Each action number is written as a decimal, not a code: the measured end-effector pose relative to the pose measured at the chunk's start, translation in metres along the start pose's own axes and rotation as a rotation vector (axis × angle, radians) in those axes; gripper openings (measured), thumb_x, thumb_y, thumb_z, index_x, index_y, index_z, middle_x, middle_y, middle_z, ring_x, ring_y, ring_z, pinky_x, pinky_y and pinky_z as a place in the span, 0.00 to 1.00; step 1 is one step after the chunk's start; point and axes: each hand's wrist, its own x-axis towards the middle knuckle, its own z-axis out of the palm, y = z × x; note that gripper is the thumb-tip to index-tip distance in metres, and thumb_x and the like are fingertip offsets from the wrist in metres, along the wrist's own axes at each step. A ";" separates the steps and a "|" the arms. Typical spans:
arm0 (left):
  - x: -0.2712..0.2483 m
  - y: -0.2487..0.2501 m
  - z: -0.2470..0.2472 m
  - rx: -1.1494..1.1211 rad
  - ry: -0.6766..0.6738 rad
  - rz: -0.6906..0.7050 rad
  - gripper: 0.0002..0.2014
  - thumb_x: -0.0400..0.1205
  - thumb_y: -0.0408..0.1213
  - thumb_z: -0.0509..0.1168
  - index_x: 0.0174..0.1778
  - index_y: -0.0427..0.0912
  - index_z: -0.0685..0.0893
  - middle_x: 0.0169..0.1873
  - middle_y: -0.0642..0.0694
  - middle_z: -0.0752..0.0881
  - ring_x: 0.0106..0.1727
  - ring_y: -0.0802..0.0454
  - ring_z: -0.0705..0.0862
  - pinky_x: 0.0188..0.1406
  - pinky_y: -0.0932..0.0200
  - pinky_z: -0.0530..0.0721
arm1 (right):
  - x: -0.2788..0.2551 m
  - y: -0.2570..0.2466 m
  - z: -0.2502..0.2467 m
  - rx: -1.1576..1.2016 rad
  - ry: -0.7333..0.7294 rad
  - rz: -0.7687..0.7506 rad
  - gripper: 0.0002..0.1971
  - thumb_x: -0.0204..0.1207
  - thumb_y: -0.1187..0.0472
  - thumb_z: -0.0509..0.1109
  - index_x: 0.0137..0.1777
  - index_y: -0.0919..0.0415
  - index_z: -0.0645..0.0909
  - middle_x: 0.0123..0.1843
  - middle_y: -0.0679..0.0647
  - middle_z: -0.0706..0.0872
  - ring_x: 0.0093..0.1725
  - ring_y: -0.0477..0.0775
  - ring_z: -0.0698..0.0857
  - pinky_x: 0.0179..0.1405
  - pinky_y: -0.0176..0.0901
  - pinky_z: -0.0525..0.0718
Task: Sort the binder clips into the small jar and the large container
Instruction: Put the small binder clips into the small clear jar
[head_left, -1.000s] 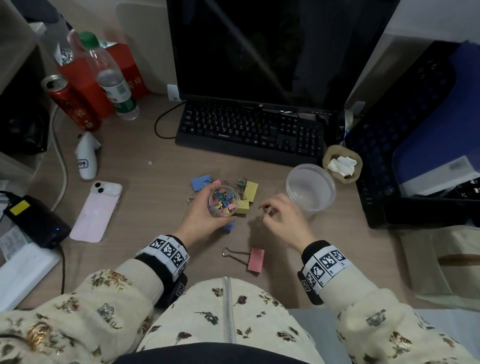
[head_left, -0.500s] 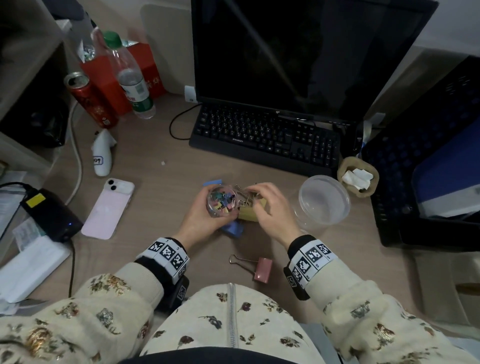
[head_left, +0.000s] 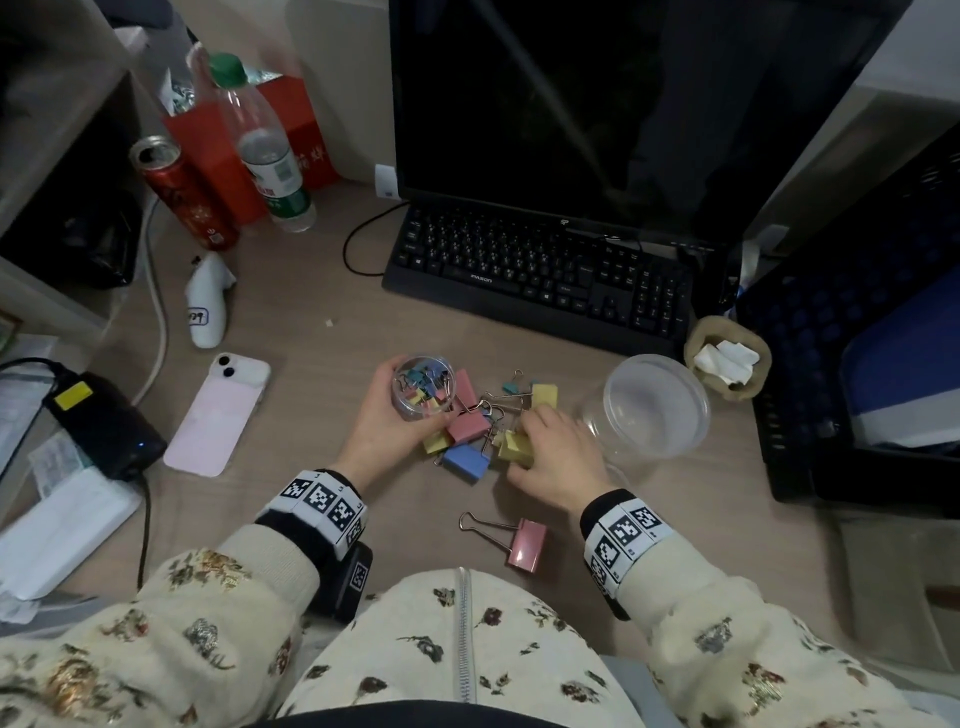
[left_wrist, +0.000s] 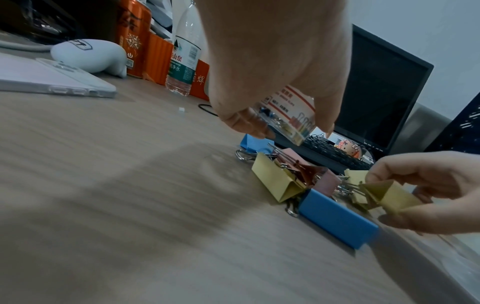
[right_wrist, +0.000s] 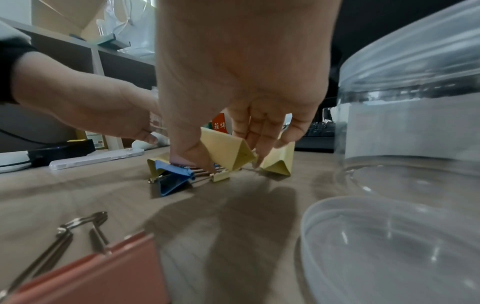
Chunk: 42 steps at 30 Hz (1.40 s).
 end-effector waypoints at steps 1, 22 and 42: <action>0.000 0.000 0.001 -0.004 -0.004 0.000 0.41 0.67 0.34 0.82 0.73 0.45 0.69 0.54 0.62 0.78 0.57 0.64 0.80 0.67 0.58 0.78 | -0.004 0.001 -0.002 -0.002 -0.004 0.000 0.23 0.71 0.47 0.69 0.63 0.55 0.74 0.61 0.50 0.76 0.61 0.52 0.76 0.64 0.50 0.74; -0.001 -0.004 0.009 0.009 -0.051 -0.024 0.43 0.64 0.41 0.84 0.73 0.49 0.69 0.55 0.66 0.78 0.57 0.69 0.79 0.65 0.60 0.77 | 0.024 0.008 -0.017 0.187 0.076 0.091 0.23 0.82 0.54 0.63 0.75 0.60 0.70 0.70 0.55 0.74 0.69 0.55 0.74 0.69 0.48 0.74; 0.002 0.000 0.010 0.029 -0.080 -0.079 0.43 0.62 0.49 0.83 0.69 0.62 0.67 0.55 0.69 0.77 0.57 0.72 0.78 0.60 0.64 0.76 | 0.082 0.003 0.010 -0.002 -0.015 0.166 0.15 0.85 0.53 0.58 0.65 0.62 0.69 0.62 0.62 0.74 0.51 0.69 0.83 0.40 0.56 0.82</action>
